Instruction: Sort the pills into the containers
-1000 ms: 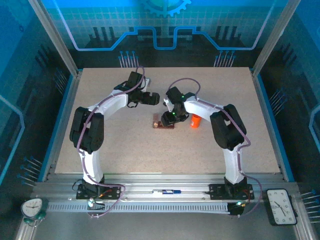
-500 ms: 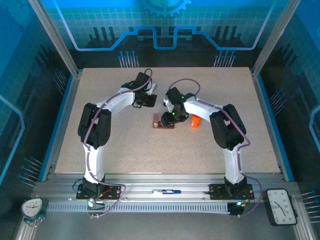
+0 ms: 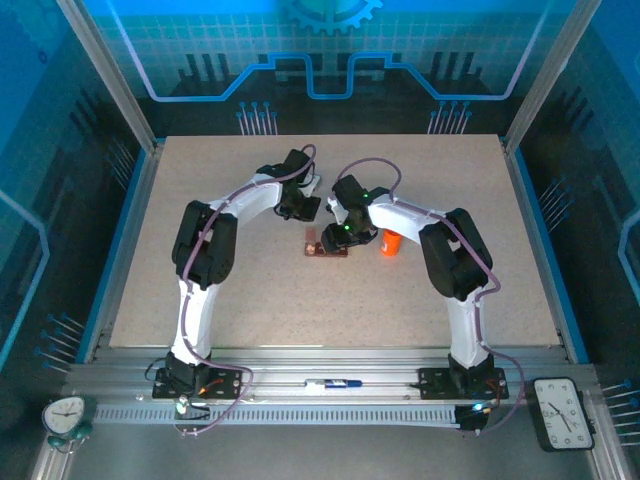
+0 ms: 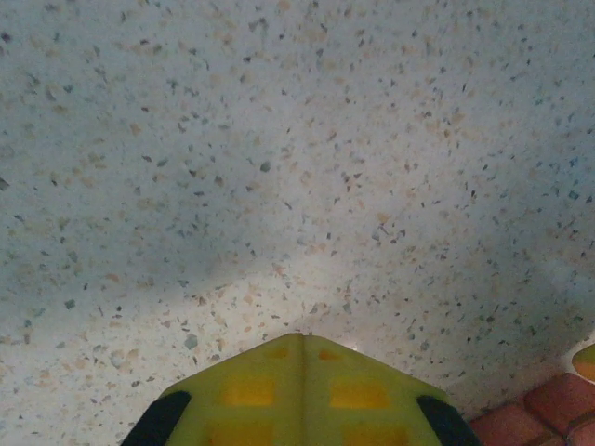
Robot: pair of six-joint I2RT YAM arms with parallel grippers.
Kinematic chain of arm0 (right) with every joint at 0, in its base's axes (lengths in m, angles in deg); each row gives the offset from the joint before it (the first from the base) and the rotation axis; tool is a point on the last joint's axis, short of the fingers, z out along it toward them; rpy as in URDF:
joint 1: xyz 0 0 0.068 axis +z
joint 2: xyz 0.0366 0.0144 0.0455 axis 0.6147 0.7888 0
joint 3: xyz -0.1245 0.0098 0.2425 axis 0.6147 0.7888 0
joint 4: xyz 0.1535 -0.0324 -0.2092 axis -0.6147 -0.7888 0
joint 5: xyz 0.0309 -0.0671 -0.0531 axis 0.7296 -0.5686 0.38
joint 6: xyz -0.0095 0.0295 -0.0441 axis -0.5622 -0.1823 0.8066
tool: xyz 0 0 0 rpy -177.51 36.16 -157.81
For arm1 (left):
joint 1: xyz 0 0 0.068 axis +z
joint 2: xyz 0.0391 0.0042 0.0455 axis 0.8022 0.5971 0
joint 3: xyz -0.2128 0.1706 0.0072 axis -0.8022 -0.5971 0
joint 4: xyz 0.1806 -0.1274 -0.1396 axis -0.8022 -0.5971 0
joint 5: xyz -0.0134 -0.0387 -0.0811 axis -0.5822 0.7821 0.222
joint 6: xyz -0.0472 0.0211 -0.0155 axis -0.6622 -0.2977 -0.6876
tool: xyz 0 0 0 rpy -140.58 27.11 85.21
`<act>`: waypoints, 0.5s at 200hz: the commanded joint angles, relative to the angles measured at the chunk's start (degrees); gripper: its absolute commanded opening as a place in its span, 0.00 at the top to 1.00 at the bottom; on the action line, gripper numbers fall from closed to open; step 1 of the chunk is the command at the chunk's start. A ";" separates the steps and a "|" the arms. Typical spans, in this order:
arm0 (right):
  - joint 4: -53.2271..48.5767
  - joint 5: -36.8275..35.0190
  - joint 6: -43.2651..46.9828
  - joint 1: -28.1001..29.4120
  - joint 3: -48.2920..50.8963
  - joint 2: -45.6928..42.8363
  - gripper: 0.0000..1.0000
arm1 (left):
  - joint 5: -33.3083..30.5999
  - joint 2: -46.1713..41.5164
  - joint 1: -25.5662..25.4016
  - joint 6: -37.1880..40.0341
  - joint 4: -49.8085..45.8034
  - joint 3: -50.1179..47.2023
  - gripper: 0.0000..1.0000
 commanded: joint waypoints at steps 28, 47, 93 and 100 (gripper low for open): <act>-0.83 -2.53 -1.30 -0.33 2.26 2.53 0.38 | 2.99 -0.29 -0.81 0.79 -3.30 -0.13 0.96; -0.56 -2.60 -1.48 -0.41 2.63 2.57 0.38 | 3.42 -1.40 -0.90 0.67 -3.27 -1.36 0.96; -0.15 -2.46 -1.74 -0.72 3.20 2.88 0.39 | 4.50 -5.57 -1.52 0.21 -2.68 -5.28 0.97; -0.04 -2.46 -1.72 -0.68 3.32 2.84 0.39 | 4.37 -6.28 -1.64 0.06 -2.52 -6.07 0.97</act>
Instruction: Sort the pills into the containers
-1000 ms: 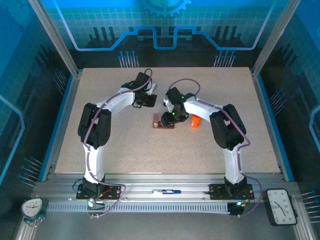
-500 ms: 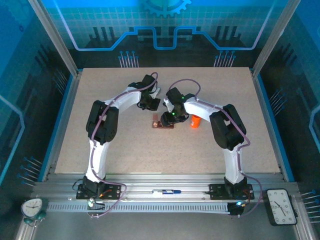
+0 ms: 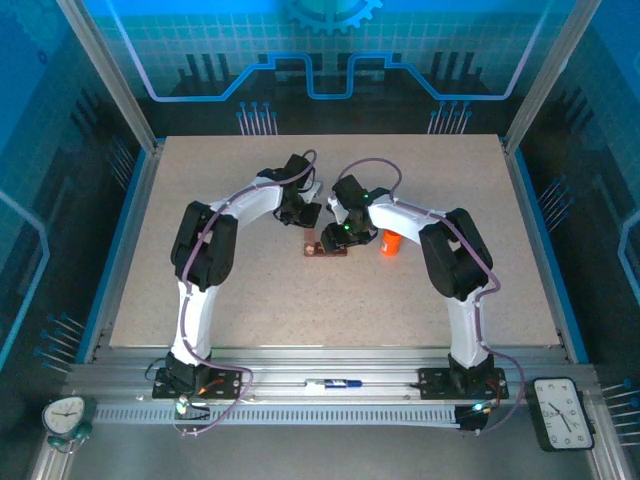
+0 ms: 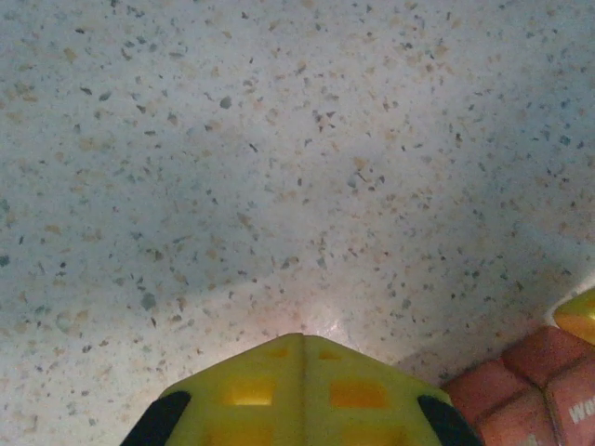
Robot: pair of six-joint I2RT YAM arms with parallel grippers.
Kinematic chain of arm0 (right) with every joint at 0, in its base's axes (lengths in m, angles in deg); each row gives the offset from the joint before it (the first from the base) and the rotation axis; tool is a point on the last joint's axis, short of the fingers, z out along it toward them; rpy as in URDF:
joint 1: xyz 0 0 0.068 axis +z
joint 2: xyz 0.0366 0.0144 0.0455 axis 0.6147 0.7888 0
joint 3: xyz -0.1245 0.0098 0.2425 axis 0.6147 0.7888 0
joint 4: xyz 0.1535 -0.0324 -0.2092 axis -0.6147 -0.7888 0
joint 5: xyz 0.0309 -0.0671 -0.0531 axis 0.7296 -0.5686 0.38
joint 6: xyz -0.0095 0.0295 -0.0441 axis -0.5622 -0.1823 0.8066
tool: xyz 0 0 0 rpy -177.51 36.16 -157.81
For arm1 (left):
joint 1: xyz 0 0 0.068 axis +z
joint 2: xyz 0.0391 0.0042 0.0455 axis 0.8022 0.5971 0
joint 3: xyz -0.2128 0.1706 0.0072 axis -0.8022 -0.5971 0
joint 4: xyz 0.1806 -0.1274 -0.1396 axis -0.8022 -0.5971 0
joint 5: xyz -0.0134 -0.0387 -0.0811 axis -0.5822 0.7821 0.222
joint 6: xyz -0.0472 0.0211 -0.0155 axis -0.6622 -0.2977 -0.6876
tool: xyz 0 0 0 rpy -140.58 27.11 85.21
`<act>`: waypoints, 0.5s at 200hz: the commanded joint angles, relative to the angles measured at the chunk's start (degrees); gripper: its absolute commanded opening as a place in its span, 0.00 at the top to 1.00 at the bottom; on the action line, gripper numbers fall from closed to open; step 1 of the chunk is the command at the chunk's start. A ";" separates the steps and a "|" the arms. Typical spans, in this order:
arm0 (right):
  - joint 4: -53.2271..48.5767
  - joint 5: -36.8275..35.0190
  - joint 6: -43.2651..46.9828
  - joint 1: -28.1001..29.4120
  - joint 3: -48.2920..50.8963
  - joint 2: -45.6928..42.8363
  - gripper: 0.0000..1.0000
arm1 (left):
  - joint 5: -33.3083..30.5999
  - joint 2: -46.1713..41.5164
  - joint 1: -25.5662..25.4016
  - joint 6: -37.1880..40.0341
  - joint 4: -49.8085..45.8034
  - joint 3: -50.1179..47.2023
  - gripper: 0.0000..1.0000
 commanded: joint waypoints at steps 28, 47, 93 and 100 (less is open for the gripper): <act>-0.92 -2.81 -0.98 -0.72 3.31 2.92 0.40 | 2.30 -7.97 -1.64 -0.80 -0.24 -6.51 0.96; -0.74 -2.72 -0.99 -0.79 3.49 3.04 0.39 | 2.73 -9.16 -2.26 -1.04 -0.31 -8.08 0.96; -0.23 -2.37 -1.31 -0.83 4.00 3.36 0.40 | 3.02 -11.54 -3.74 -2.48 1.02 -12.13 0.96; -0.17 -2.28 -1.28 -0.83 4.06 3.39 0.40 | 3.02 -11.82 -3.89 -2.79 1.16 -12.59 0.96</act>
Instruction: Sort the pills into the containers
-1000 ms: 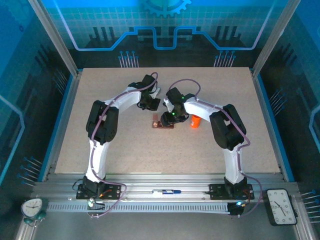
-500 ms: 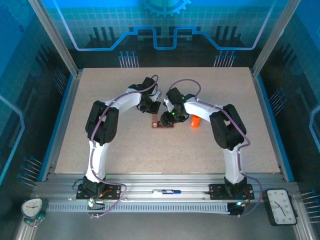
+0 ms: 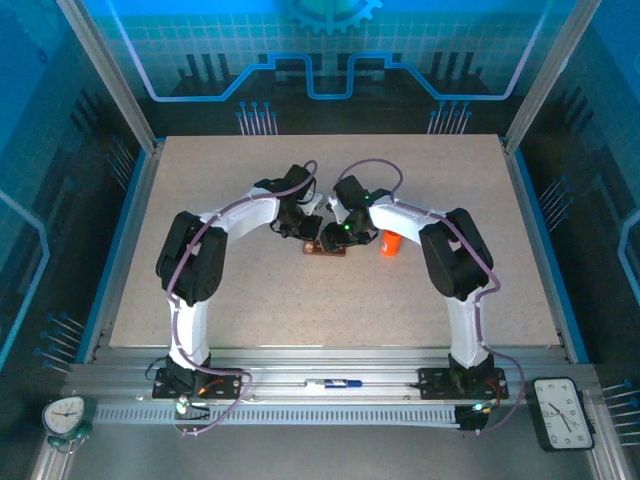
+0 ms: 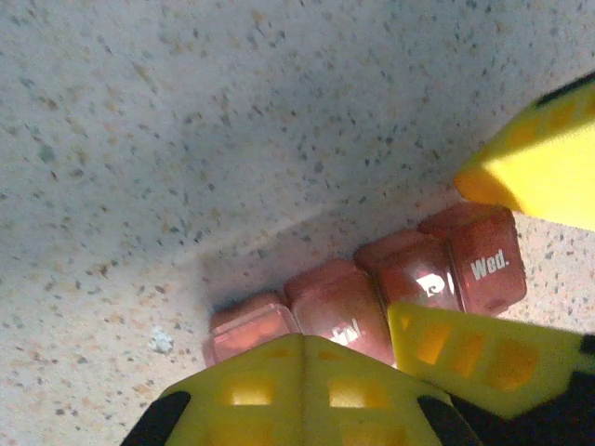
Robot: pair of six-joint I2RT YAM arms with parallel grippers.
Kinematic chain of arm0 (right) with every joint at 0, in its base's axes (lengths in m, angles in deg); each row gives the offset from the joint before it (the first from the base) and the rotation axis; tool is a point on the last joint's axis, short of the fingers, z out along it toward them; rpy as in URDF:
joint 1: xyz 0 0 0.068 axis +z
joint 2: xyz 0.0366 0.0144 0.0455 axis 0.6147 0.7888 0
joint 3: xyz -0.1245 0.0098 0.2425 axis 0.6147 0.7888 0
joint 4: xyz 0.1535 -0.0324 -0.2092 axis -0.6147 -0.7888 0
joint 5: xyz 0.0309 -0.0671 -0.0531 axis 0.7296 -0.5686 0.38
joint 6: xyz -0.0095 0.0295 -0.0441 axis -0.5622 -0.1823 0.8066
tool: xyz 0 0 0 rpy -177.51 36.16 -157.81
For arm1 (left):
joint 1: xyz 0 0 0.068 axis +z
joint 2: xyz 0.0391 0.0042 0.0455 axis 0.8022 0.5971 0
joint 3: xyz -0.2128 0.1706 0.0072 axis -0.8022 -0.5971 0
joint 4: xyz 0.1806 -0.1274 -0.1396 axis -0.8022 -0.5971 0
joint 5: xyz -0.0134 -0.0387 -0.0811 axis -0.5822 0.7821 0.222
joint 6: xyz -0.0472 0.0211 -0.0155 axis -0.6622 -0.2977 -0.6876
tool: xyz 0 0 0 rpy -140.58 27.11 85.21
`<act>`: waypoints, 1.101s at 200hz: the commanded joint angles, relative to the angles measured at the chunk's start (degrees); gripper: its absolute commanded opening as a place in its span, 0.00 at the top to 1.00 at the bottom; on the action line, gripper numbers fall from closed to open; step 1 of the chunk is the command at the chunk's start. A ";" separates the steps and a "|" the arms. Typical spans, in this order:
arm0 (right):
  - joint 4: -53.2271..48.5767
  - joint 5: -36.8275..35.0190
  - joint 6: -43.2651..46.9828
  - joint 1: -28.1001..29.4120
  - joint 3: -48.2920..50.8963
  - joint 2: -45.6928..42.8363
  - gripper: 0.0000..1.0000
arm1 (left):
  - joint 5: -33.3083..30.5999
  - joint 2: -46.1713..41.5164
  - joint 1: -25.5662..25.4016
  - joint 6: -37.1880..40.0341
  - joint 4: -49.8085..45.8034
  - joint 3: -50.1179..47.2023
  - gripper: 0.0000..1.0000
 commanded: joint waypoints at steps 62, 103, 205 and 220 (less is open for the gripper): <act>-2.12 -3.63 -0.62 -0.71 3.53 3.81 0.40 | -0.45 -3.64 -1.21 -2.41 1.22 -5.01 0.96; -1.85 -3.64 -0.58 -0.79 3.89 3.90 0.40 | -1.41 -3.29 -1.23 -2.34 1.62 -5.68 0.96; -1.41 -3.42 -0.65 -1.10 4.35 4.43 0.41 | -3.69 -2.24 -1.25 -1.84 2.13 -7.30 0.98; -1.41 -3.42 -0.80 -1.10 4.46 4.42 0.41 | -3.72 -1.99 -1.18 -2.00 2.44 -7.84 0.99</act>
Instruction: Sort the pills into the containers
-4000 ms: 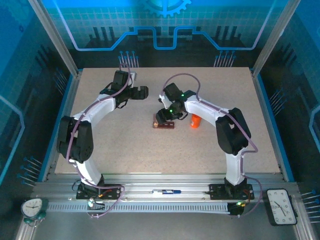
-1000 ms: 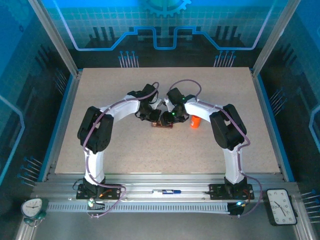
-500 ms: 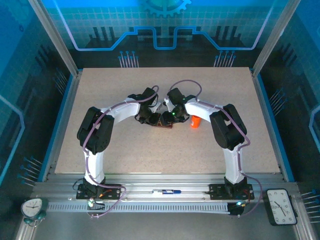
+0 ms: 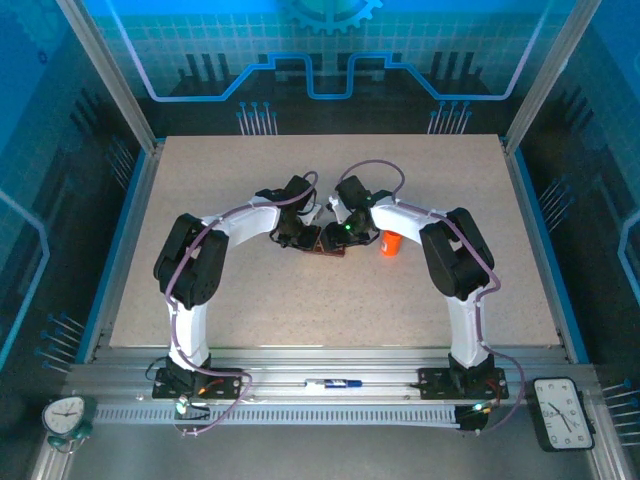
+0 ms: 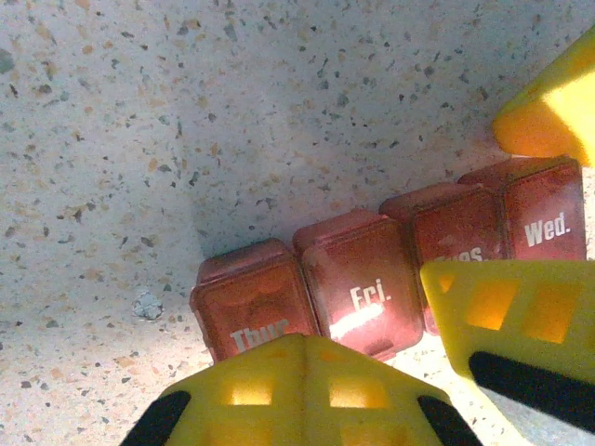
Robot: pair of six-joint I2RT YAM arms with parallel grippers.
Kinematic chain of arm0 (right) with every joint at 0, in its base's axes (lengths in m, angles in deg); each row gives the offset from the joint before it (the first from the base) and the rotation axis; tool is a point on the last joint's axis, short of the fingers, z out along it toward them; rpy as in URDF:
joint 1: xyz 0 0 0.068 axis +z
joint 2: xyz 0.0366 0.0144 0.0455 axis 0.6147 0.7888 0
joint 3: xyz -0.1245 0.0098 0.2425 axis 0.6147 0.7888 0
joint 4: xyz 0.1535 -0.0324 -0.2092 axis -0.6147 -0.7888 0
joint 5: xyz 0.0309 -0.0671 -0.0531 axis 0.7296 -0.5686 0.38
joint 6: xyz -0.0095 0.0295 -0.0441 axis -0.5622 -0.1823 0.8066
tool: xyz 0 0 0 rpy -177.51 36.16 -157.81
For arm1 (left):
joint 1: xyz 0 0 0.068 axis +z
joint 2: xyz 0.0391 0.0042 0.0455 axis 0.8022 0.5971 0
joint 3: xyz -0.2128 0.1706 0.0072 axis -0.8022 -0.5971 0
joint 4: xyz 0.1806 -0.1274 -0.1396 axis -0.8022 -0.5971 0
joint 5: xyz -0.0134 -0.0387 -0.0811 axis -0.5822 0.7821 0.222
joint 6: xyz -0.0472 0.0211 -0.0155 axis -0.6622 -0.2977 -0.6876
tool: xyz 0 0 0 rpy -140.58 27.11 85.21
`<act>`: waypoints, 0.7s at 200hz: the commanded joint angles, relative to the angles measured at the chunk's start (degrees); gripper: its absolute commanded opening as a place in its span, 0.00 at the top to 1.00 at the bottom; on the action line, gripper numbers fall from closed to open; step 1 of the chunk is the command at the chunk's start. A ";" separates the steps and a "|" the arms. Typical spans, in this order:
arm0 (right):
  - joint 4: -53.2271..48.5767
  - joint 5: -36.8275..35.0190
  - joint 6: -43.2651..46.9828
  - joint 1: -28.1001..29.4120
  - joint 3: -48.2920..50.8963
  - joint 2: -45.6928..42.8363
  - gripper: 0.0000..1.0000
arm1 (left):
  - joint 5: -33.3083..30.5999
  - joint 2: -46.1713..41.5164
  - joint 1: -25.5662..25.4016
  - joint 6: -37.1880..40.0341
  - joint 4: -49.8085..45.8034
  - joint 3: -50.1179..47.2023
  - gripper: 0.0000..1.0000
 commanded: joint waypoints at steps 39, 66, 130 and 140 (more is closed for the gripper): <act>-3.44 -5.00 -0.80 -0.51 3.24 4.42 0.41 | -1.64 -0.17 -0.31 -1.13 1.01 -3.75 0.98; -4.43 -3.77 -0.44 -0.72 1.76 3.87 0.41 | -1.29 -0.87 -0.37 -1.22 1.75 -2.61 0.93; -11.06 1.64 0.01 -2.98 -12.06 -1.64 0.36 | -4.28 -7.90 0.73 -1.78 6.60 3.10 0.59; -11.42 3.30 -0.51 -3.63 -14.11 -3.01 0.33 | -5.87 -10.17 0.86 -2.32 9.54 2.47 0.50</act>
